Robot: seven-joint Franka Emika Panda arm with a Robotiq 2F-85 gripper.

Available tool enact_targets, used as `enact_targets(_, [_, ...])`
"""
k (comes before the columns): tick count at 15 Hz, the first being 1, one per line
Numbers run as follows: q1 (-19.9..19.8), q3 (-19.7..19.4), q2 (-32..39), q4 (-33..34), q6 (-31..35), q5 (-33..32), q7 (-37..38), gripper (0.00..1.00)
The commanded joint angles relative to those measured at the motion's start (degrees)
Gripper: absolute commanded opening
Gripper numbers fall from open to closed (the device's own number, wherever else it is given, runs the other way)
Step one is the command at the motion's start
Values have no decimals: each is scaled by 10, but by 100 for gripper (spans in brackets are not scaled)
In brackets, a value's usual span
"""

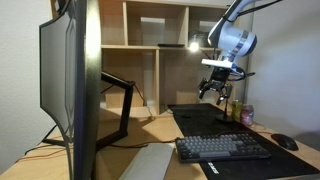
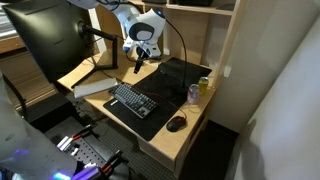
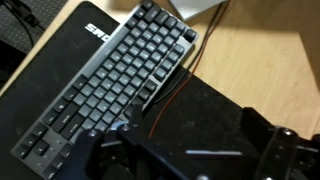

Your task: Switch off the black lamp on the table.

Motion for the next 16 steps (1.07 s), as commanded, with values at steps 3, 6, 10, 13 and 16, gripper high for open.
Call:
enact_targets(3, [-18, 13, 122, 103, 94, 159, 8, 100])
enact_targets(6, [-8, 3, 120, 96, 98, 175, 9, 100])
enact_targets(10, [-17, 2, 153, 136, 100, 198, 18, 100])
enact_targets(13, [-2, -10, 220, 189, 118, 168, 104, 100])
enact_targets(16, [-22, 17, 286, 259, 140, 249, 142, 100])
